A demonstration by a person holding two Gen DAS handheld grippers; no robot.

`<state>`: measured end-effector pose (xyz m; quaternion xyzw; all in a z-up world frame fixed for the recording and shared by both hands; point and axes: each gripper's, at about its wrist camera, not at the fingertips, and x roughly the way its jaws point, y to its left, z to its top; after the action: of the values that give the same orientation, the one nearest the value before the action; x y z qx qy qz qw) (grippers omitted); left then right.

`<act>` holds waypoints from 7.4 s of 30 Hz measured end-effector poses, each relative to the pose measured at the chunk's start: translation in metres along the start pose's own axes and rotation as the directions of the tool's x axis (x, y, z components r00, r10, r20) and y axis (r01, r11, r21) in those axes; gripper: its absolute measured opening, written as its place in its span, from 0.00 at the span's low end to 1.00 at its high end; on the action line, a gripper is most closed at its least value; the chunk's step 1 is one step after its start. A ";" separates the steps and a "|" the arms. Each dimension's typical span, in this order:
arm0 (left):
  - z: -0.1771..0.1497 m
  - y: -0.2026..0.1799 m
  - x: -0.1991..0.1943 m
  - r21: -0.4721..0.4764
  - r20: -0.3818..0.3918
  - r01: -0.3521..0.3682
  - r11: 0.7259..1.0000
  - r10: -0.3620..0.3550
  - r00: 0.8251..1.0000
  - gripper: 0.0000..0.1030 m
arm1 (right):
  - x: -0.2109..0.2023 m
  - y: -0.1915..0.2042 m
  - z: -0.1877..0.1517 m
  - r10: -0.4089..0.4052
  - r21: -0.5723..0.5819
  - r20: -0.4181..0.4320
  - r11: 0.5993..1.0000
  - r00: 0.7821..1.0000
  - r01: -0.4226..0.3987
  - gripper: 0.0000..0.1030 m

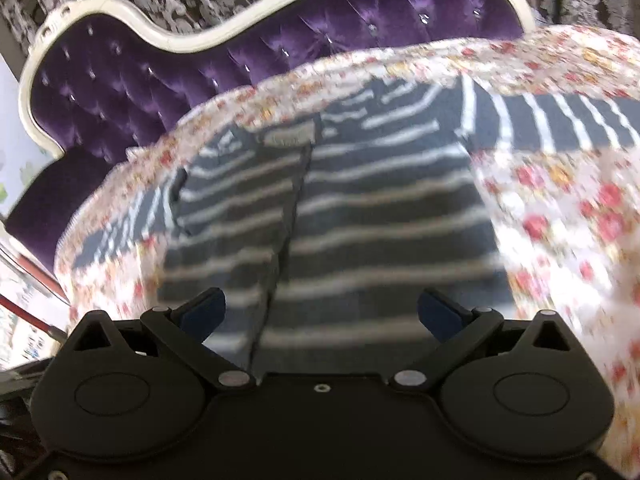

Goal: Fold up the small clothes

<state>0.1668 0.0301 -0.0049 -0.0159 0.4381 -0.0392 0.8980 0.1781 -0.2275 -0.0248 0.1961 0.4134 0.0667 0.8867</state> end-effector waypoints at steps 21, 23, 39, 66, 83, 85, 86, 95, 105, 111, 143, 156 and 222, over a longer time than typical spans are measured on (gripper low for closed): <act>0.096 0.125 0.055 -0.174 0.151 -0.044 0.984 0.071 0.986 1.00 | 0.072 0.014 0.080 0.264 -0.105 0.136 0.962 0.955 -0.251 1.00; 0.101 0.139 0.063 -0.180 0.151 -0.059 0.982 0.086 0.985 0.99 | 0.083 0.010 0.074 0.260 -0.108 0.113 0.963 0.959 -0.249 1.00; 0.100 0.251 0.123 -0.464 0.115 0.014 0.886 0.044 0.992 0.98 | 0.089 0.015 0.068 0.207 -0.204 0.102 0.962 0.973 -0.183 1.00; 0.158 0.197 0.060 -0.306 0.313 0.041 0.951 0.060 0.948 0.06 | 0.086 0.019 0.069 0.192 -0.215 0.075 0.961 0.979 -0.172 1.00; 0.195 -0.041 0.044 0.032 0.320 0.290 0.956 -0.285 0.903 0.06 | 0.056 -0.037 0.105 0.081 -0.051 0.175 0.996 0.981 -0.073 1.00; 0.189 -0.064 0.064 0.045 0.290 0.303 0.952 -0.303 0.908 0.06 | 0.054 -0.047 0.110 0.069 -0.018 0.182 0.998 0.981 -0.067 1.00; 0.186 -0.074 0.070 0.047 0.276 0.310 0.950 -0.311 0.910 0.06 | 0.052 -0.052 0.112 0.065 0.005 0.181 0.998 0.981 -0.067 1.00; 0.150 -0.136 0.118 0.101 0.148 0.355 0.929 -0.367 0.918 0.17 | 0.044 -0.081 0.125 0.019 0.097 0.221 0.994 0.975 -0.042 1.00; 0.136 -0.134 0.084 0.241 0.204 0.382 0.892 -0.431 0.879 0.67 | 0.042 -0.097 0.130 -0.019 0.154 0.239 0.988 0.971 -0.019 1.00; 0.129 -0.097 0.067 0.199 0.228 0.335 0.921 -0.376 0.898 0.71 | 0.051 -0.092 0.129 -0.008 0.129 0.220 0.991 0.976 -0.021 1.00; 0.031 -0.031 0.114 0.220 0.063 0.094 0.971 -0.110 0.992 0.95 | 0.125 -0.004 0.098 -0.160 -0.244 0.163 0.950 0.974 0.196 1.00; 0.024 -0.029 0.115 0.144 0.096 0.064 0.988 -0.078 0.992 1.00 | 0.140 -0.010 0.087 -0.214 -0.288 0.065 0.931 0.975 0.223 0.99; 0.031 -0.028 0.116 0.137 0.046 0.075 0.988 -0.082 0.996 0.99 | 0.107 -0.057 0.084 -0.138 -0.102 0.072 0.984 0.988 0.145 0.29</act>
<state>0.2608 -0.0077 -0.0756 0.0268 0.4100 -0.1039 0.9057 0.3087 -0.2739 -0.0745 0.1206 0.3931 0.0192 0.9113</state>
